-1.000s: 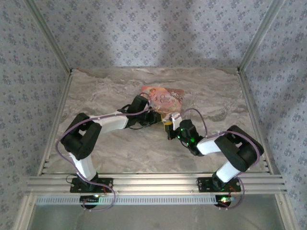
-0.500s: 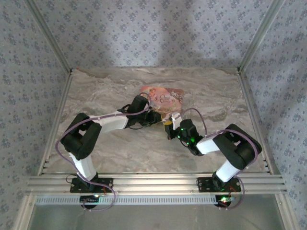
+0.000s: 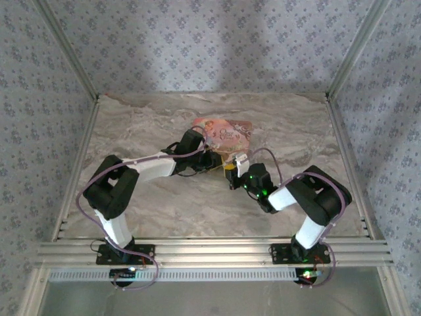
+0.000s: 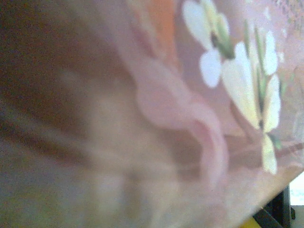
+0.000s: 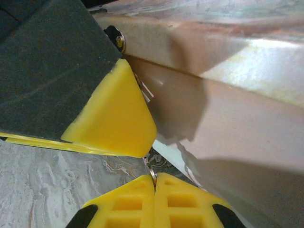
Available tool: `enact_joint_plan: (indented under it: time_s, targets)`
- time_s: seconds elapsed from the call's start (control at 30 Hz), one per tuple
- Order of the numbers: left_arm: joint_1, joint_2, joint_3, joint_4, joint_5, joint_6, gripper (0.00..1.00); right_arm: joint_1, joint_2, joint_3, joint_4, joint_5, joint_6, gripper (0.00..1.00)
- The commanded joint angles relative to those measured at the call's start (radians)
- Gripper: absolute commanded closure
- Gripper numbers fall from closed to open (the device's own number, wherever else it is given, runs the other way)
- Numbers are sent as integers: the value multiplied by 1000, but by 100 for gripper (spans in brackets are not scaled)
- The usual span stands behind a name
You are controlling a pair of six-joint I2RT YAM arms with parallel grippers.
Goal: Unlock the padlock with the key
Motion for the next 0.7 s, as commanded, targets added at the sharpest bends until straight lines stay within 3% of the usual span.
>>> enact_joint_plan:
  time_s: [0.0, 0.67]
  targets:
    - [-16, -44, 31, 17, 80, -14, 90, -9, 4, 7, 77, -24, -20, 100]
    - [-26, 13, 8, 90, 111, -51, 91, -37, 7, 140, 67, -105, 38, 100]
